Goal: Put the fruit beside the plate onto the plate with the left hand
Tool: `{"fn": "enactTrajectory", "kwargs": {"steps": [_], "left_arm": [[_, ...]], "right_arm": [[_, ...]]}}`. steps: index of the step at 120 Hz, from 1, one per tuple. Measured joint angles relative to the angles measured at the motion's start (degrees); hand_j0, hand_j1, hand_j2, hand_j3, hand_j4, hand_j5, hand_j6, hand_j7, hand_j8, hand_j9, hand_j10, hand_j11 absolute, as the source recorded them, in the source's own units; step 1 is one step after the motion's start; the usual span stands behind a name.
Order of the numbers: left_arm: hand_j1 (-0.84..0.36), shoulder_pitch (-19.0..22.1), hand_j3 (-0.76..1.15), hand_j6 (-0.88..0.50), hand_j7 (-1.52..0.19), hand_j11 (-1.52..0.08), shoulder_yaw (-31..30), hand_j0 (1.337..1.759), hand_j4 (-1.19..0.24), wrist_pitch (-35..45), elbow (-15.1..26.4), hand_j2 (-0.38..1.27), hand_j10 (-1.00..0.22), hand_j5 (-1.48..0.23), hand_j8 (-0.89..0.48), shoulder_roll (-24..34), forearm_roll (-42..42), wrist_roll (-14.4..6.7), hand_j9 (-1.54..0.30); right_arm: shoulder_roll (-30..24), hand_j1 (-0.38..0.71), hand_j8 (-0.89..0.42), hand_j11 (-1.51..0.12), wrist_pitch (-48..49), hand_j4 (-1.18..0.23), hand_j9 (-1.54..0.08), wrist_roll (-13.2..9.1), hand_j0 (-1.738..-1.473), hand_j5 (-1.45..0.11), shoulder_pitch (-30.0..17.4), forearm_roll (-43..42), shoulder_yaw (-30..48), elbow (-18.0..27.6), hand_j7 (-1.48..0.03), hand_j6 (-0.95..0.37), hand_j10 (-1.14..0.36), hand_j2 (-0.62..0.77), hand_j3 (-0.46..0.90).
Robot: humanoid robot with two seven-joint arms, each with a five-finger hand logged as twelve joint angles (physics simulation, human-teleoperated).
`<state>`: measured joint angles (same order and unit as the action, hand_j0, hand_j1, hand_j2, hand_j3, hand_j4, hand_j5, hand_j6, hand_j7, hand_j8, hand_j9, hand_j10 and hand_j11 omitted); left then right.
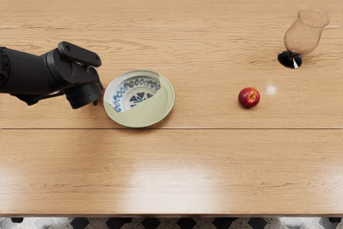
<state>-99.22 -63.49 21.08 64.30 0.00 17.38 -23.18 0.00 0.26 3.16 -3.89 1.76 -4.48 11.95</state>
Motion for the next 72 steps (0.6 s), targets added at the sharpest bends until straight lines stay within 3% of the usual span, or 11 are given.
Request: {"fn": "enactTrajectory", "kwargs": {"steps": [16, 23, 42, 55, 72], "left_arm": [[-0.27, -2.9, 0.0, -0.23, -1.04, -1.03, -1.3, 1.646, -0.74, -0.1, 0.1, 0.14, -0.44, -1.02, -0.22, 0.0, 1.6, -0.1, -1.04], [-0.3, -4.7, 0.0, -0.22, -1.05, -1.04, -1.9, 1.646, -0.72, -0.2, 0.1, 0.25, -0.43, -1.04, -0.21, 0.0, 2.3, -0.1, -1.06], [-0.34, -8.9, 0.0, -0.18, -1.07, -1.06, -2.7, 1.646, -0.71, -3.0, 0.2, 0.28, -0.41, -1.06, -0.18, 2.8, 3.2, -0.1, -1.07], [-0.32, -11.5, 0.0, -0.21, -1.07, -1.06, -2.1, 1.646, -0.73, -7.9, 0.2, 0.32, -0.42, -1.06, -0.19, 4.1, 3.9, 0.0, -1.08], [-0.24, -13.4, 0.0, -0.27, -1.07, -1.06, 1.5, 1.648, -0.75, -16.6, 0.3, 0.23, -0.48, -1.07, -0.24, 4.8, 4.6, 0.1, -1.09]], "right_arm": [[0.0, -0.32, -0.02, -0.03, 0.0, -0.02, -0.03, 0.0, -1.658, -0.03, 0.0, 0.0, 0.0, 0.0, -0.03, -0.02, -0.02, 0.0, 0.0], [0.0, -0.32, -0.02, -0.03, 0.0, -0.02, -0.03, 0.0, -1.658, -0.03, 0.0, 0.0, 0.0, 0.0, -0.03, -0.02, -0.02, 0.0, 0.0], [0.0, -0.32, -0.02, -0.03, 0.0, -0.02, -0.03, 0.0, -1.658, -0.03, 0.0, 0.0, 0.0, 0.0, -0.03, -0.02, -0.02, 0.0, 0.0], [0.0, -0.32, -0.02, -0.03, 0.0, -0.02, -0.03, 0.0, -1.658, -0.03, 0.0, 0.0, 0.0, 0.0, -0.03, -0.02, -0.02, 0.0, 0.0], [0.0, -0.32, -0.02, -0.03, 0.0, -0.02, -0.03, 0.0, -1.658, -0.03, 0.0, 0.0, 0.0, 0.0, -0.03, -0.02, -0.02, 0.0, 0.0]]}}
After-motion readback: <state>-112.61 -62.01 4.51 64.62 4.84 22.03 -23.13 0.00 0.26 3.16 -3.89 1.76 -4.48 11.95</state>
